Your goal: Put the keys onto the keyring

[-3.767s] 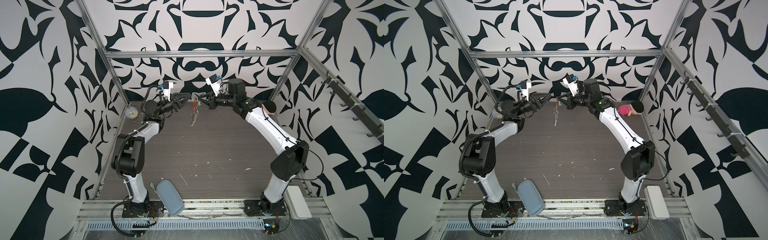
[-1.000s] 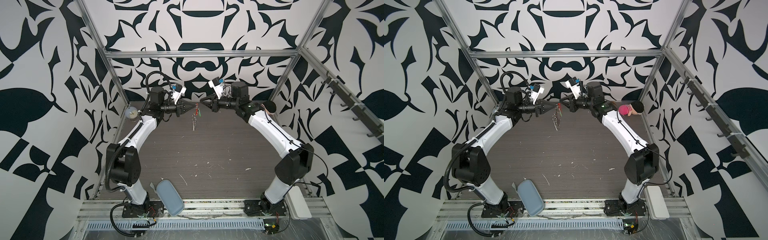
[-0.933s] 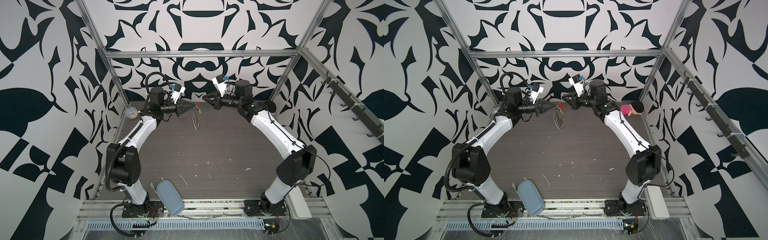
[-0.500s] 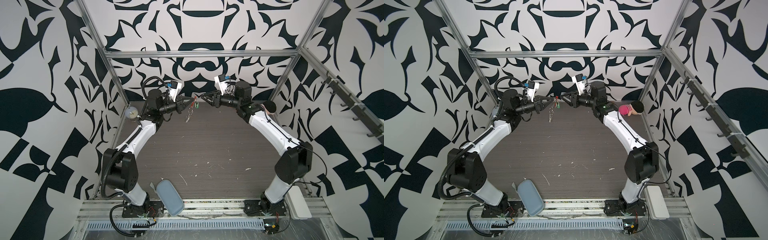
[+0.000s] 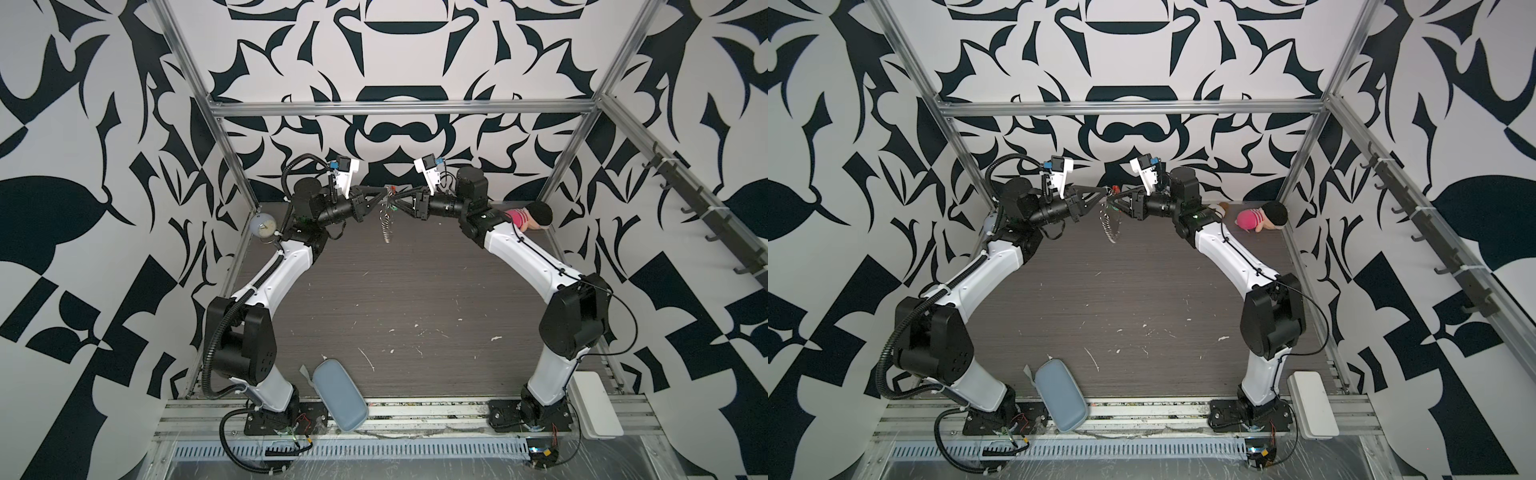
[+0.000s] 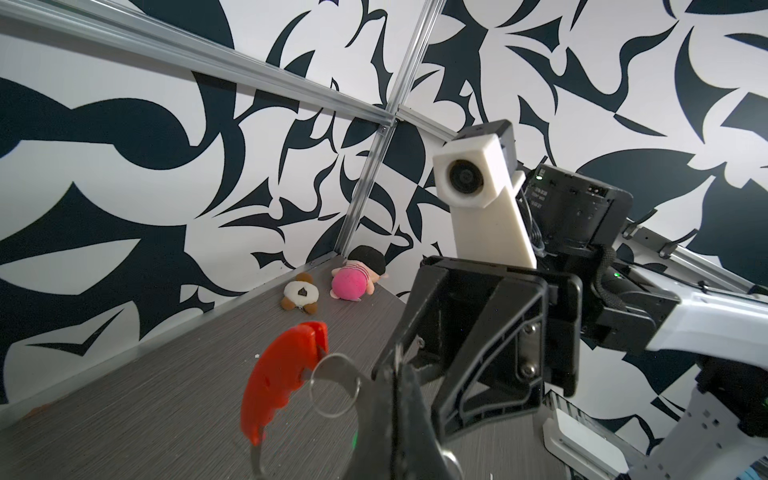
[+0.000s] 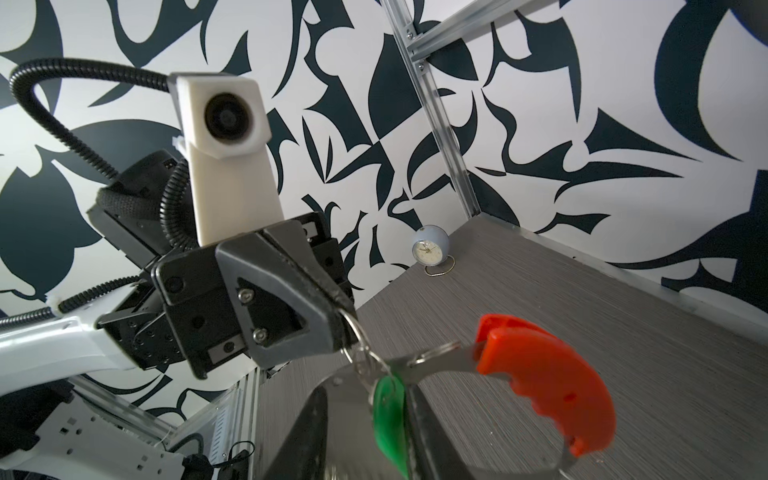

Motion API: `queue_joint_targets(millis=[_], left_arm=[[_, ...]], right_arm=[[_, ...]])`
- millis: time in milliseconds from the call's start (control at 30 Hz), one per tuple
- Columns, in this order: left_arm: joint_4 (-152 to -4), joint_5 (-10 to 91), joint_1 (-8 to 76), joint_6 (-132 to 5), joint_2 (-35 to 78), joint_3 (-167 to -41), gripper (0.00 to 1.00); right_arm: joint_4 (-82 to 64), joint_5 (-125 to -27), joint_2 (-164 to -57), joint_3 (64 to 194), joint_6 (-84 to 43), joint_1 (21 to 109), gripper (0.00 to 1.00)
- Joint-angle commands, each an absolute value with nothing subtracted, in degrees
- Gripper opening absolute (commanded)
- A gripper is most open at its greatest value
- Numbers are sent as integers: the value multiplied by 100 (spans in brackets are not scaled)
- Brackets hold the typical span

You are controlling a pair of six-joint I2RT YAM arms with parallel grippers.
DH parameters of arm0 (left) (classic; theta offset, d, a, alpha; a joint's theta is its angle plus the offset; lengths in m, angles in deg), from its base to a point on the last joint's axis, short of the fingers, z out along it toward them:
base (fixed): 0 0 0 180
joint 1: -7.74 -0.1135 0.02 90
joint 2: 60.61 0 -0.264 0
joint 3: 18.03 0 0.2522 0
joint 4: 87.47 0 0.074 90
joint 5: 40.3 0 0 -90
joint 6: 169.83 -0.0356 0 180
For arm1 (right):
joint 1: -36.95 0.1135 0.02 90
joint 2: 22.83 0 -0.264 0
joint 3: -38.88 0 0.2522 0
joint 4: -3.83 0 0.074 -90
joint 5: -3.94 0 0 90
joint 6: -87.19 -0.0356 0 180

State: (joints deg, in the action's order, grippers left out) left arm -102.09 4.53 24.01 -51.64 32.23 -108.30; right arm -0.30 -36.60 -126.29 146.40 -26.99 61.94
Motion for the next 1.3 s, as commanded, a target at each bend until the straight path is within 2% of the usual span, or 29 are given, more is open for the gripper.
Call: queue_joint_targets(millis=[0,100,300,433,533,667,900,1033,1267], left_arm=[[-10752,445,2418,-4897,3033,-10838,0],[-10841,478,2418,-4847,3025,-10800,0],[-11296,746,2422,-4613,3006,-10684,0],[-11867,993,2449,-4284,3058,-10574,0],[-11804,1055,2509,-4373,3070,-10569,0],[-11900,1159,2521,-4362,3038,-10485,0],[-12579,1183,2569,-4197,3095,-10255,0],[-12455,1166,2572,-4312,3014,-10203,0],[-12423,1132,2567,-4500,2886,-10060,0]], right_arm=[[278,-3655,-12391,14698,-2592,6244,27],[55,-3679,-12426,14806,-2439,6260,15],[-224,-3730,-12330,14708,-2164,6342,12],[-927,-4163,-12280,14829,-1531,6577,9],[-1320,-4709,-12240,14885,-1125,6798,0],[-1219,-4824,-12224,14774,-1185,6838,0],[-1873,-4631,-12398,15102,-891,7023,0],[-1729,-5175,-12066,14769,-807,6943,0],[-1340,-5042,-11571,14243,-1172,6488,0]])
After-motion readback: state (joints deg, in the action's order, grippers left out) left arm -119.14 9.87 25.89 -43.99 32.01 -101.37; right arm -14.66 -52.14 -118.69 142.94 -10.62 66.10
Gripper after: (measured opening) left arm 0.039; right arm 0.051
